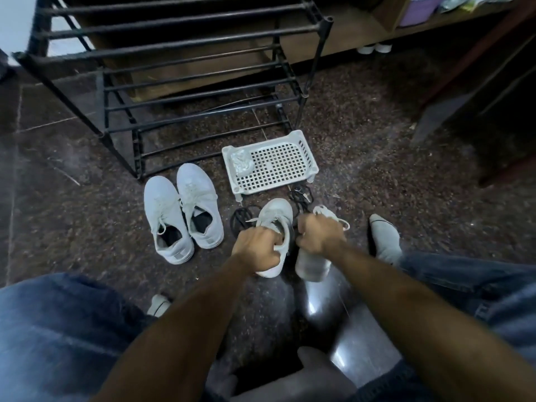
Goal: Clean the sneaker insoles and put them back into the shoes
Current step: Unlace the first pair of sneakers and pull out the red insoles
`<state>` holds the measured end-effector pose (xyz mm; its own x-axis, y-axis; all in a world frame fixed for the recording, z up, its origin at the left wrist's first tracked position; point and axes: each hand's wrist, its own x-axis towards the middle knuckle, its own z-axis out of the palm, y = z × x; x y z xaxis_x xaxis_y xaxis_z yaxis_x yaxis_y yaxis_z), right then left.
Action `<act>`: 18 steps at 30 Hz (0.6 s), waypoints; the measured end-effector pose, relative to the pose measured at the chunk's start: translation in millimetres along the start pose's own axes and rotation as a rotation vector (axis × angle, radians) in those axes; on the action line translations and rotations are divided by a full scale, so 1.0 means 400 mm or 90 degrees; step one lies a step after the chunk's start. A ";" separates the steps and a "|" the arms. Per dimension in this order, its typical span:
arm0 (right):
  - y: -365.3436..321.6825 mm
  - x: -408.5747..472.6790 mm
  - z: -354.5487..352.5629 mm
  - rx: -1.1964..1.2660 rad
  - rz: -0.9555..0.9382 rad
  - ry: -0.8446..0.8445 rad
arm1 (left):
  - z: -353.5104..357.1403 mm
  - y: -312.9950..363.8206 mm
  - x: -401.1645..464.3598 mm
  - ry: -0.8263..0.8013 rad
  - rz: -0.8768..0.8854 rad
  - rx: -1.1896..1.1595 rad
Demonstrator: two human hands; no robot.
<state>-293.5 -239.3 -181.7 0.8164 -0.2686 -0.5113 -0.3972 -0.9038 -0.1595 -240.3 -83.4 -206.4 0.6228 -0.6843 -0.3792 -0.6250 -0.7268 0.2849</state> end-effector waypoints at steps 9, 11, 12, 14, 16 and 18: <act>0.043 -0.074 0.208 0.126 0.053 -0.144 | 0.185 0.004 -0.013 -0.212 -0.003 -0.101; 0.046 -0.064 0.211 0.119 0.071 -0.112 | 0.185 0.013 -0.015 -0.211 -0.027 -0.145; 0.047 -0.054 0.206 0.105 0.081 -0.091 | 0.180 0.016 -0.012 -0.176 -0.056 -0.174; 0.046 -0.031 0.195 0.120 0.104 -0.051 | 0.164 0.017 -0.001 -0.077 -0.148 -0.258; 0.042 -0.010 0.190 0.173 0.124 -0.036 | 0.152 0.009 0.010 0.002 -0.245 -0.330; 0.032 0.003 0.196 0.184 0.119 -0.044 | 0.151 -0.007 0.021 0.026 -0.307 -0.388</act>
<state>-330.5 -225.2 -250.3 0.6918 -0.3884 -0.6088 -0.6478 -0.7063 -0.2855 -261.7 -83.4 -263.7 0.7845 -0.2779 -0.5543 0.0809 -0.8405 0.5358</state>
